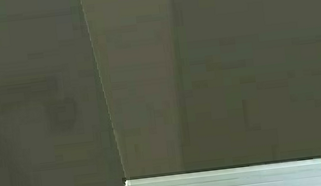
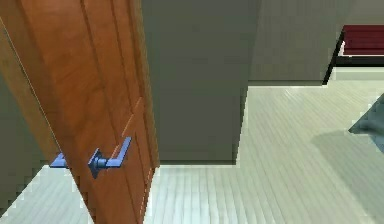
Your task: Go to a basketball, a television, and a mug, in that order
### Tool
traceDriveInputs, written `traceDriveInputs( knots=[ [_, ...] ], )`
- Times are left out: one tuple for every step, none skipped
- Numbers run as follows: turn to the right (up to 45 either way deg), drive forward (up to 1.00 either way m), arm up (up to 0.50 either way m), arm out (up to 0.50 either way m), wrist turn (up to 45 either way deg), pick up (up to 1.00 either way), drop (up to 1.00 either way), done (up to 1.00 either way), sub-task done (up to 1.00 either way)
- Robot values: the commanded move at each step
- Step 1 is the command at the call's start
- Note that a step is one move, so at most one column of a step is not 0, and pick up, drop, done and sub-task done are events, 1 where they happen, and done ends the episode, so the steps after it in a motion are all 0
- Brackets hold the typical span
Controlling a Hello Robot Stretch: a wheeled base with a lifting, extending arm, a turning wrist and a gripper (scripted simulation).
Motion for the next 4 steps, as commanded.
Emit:
traceDriveInputs(
  knots=[
    [0.0,0.45,0.00,0.00,0.0,0.00,0.00,0.00,0.00],
    [42.0,0.00,0.00,0.00,0.0,0.00,0.00,0.00,0.00],
    [0.0,0.65,0.00,0.00,0.0,0.00,0.00,0.00,0.00],
    [45.0,0.00,0.00,0.00,0.0,0.00,0.00,0.00,0.00]
  ],
)
